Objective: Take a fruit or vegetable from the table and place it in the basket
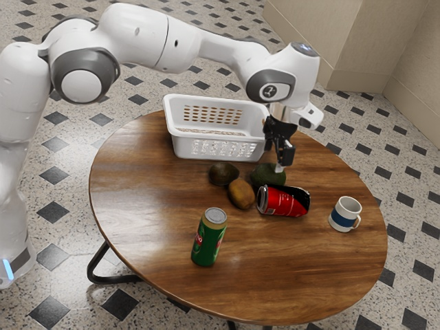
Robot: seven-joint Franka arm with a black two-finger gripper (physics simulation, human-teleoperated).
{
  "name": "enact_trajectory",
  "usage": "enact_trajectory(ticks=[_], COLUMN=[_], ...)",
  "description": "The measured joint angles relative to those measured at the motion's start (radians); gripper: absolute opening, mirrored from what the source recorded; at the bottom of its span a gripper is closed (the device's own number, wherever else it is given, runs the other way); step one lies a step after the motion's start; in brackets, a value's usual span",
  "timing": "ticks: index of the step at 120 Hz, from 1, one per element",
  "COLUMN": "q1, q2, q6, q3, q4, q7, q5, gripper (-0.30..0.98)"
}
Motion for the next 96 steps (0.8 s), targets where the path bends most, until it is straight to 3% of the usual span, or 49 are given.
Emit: enact_trajectory(ticks=[96], q1=[0.008], q2=[0.022], q6=[0.061], q3=[0.003], q4=[-0.060], q7=[0.007], q5=[-0.005], gripper=[0.69])
